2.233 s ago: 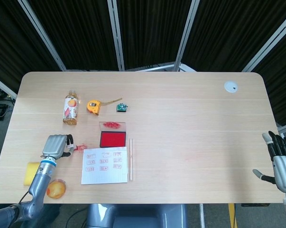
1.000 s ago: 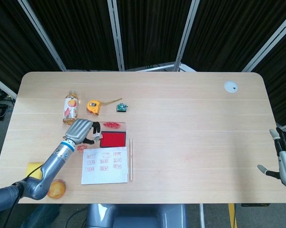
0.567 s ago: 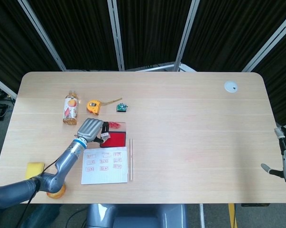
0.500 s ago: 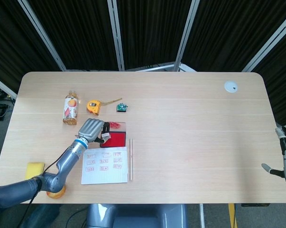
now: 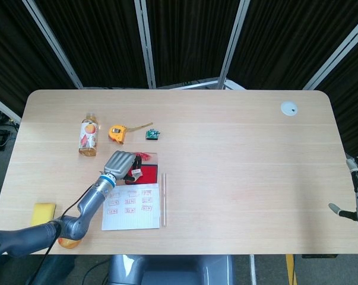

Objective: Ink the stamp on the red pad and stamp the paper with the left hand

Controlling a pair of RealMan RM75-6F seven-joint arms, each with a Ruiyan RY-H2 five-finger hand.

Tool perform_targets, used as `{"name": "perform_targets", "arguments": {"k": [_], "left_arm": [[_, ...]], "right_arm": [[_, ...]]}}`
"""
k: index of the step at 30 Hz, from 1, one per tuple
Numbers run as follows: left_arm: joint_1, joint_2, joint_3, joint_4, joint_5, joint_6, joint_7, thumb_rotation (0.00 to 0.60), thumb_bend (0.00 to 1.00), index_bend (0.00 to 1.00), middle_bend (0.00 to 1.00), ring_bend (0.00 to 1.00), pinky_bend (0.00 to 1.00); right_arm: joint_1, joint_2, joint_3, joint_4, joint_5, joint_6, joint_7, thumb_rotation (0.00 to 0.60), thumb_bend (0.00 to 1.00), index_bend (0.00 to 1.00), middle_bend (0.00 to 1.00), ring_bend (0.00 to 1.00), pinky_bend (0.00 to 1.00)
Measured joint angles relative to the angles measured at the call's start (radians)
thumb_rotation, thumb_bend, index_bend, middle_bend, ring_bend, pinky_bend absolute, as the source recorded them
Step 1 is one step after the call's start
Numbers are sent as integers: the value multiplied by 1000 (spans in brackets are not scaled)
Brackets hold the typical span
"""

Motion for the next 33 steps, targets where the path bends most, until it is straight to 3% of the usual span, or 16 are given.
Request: {"name": "perform_targets", "arguments": {"k": [24, 33], "left_arm": [[4, -56, 29, 70, -28, 0, 2, 600, 420, 587, 567, 836, 831], [7, -37, 19, 43, -21, 13, -11, 600, 420, 585, 567, 837, 831]], "right_arm": [[3, 3, 2, 3, 10, -12, 14, 600, 0, 0, 0, 0, 0], [3, 3, 1, 3, 10, -12, 15, 600, 0, 0, 0, 0, 0]]}}
